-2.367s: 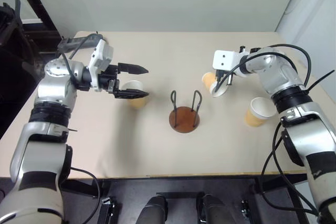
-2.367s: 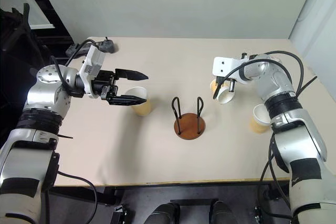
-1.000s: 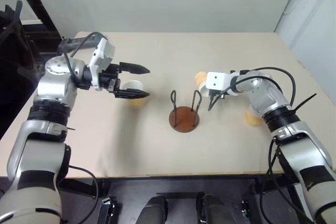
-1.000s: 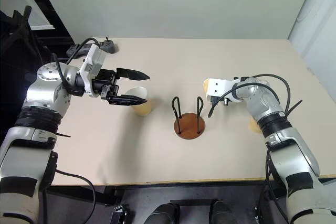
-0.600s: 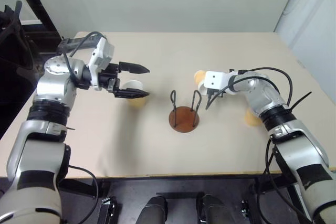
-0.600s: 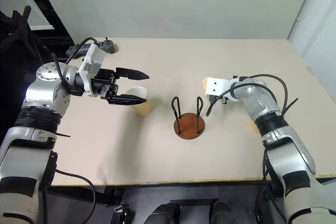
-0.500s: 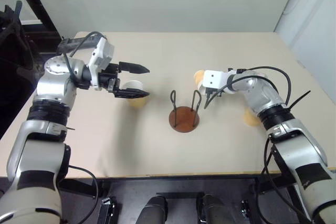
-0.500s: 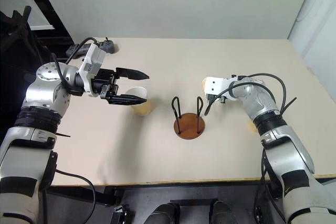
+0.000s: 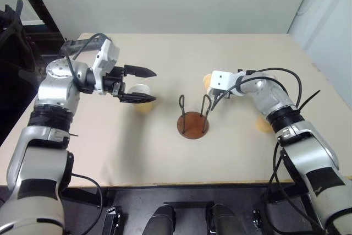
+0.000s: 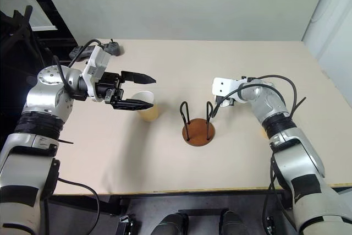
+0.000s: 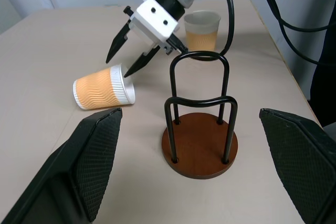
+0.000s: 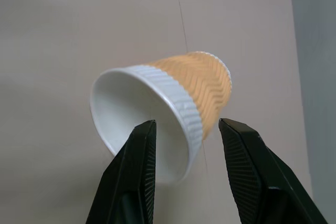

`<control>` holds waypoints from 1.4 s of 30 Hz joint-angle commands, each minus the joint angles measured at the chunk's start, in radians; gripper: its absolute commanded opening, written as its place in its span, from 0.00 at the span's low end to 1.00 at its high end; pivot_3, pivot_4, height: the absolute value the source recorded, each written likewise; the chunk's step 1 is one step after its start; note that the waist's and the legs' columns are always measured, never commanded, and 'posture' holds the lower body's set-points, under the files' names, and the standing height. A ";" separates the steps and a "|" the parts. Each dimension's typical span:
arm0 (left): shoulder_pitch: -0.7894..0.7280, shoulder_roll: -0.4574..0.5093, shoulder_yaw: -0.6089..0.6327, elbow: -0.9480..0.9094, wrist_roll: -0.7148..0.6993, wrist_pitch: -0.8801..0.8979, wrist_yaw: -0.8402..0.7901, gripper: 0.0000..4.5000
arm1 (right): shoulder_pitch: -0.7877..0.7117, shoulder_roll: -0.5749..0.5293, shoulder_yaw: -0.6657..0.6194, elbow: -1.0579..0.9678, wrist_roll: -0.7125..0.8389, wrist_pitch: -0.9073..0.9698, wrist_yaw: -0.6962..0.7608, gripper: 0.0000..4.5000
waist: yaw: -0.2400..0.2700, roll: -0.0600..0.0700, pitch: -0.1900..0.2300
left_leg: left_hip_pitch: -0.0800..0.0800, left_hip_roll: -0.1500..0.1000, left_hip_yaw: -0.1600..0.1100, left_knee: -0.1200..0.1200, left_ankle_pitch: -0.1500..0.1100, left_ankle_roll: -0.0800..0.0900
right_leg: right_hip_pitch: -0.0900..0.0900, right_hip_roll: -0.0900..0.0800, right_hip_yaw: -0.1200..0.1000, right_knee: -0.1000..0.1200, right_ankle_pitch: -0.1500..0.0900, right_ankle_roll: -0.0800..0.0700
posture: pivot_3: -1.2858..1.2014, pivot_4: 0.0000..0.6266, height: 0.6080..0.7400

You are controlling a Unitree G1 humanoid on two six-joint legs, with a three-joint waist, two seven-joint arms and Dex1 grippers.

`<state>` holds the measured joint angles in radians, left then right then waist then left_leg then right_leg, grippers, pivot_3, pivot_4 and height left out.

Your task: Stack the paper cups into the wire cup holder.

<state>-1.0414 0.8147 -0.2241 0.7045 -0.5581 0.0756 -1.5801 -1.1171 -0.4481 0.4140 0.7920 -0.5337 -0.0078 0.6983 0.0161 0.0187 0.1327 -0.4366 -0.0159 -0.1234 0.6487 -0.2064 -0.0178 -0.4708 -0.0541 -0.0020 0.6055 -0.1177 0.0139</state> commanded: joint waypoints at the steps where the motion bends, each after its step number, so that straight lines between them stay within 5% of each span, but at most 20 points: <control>1: -0.014 0.009 0.040 -0.038 -0.002 0.009 -0.034 1.00 | -0.006 0.008 0.014 -0.013 -0.017 -0.029 -0.042 0.41 | 0.000 0.000 0.000 | 0.000 0.000 0.000 0.000 0.000 0.000 | 0.000 0.000 0.000 0.000 0.000 0.000 | 0.52 0.24 1.00; 4: -0.010 0.008 0.048 -0.040 0.002 0.009 -0.034 1.00 | 0.000 0.021 0.028 -0.006 -0.041 -0.048 -0.087 0.38 | 0.000 0.000 0.000 | 0.000 0.000 0.000 0.000 0.000 0.000 | 0.000 0.000 0.000 0.000 0.000 0.000 | 0.52 0.24 1.00; 10: -0.001 0.006 0.052 -0.034 0.002 0.000 -0.034 1.00 | 0.005 0.048 0.047 0.019 -0.067 -0.069 -0.161 0.02 | 0.000 0.000 0.000 | 0.000 0.000 0.000 0.000 0.000 0.000 | 0.000 0.000 0.000 0.000 0.000 0.000 | 0.52 0.24 1.00; 17: -0.015 -0.002 0.051 -0.026 0.008 0.002 -0.034 1.00 | -0.004 0.040 0.043 0.027 -0.070 -0.084 -0.174 0.02 | 0.001 0.000 0.000 | 0.000 0.000 0.000 0.000 0.000 0.000 | 0.000 0.000 0.000 0.000 0.000 0.000 | 0.52 0.24 1.00; 25: -0.025 -0.014 0.053 -0.022 0.008 0.010 -0.034 1.00 | -0.060 -0.044 -0.018 -0.070 0.026 -0.026 0.054 0.02 | 0.003 0.000 0.000 | -0.001 0.000 0.000 0.000 0.000 -0.001 | 0.000 0.000 0.000 -0.001 0.000 0.000 | 0.52 0.24 1.00; 34: -0.027 -0.029 0.043 0.010 0.007 -0.016 -0.034 1.00 | -0.176 -0.146 -0.039 -0.035 0.045 -0.048 0.127 0.02 | 0.002 0.000 0.000 | -0.001 0.000 0.000 -0.001 -0.001 0.000 | 0.000 0.000 0.000 -0.003 0.000 0.000 | 0.52 0.24 1.00; 42: -0.030 -0.034 0.041 0.001 0.007 -0.008 -0.034 1.00 | -0.142 -0.213 -0.069 -0.165 0.164 0.093 0.435 0.02 | 0.002 0.000 0.000 | -0.002 0.000 0.000 -0.001 -0.001 0.000 | 0.000 0.000 0.000 -0.004 0.000 0.000 | 0.52 0.24 1.00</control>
<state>-1.0424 0.7730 -0.2075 0.7199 -0.5473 0.0708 -1.5805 -1.2487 -0.6417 0.3831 0.6917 -0.4106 0.0503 1.0703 0.0182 0.0186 0.1327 -0.4389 -0.0159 -0.1233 0.6477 -0.2068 -0.0174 -0.4708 -0.0539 -0.0023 0.6014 -0.1173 0.0138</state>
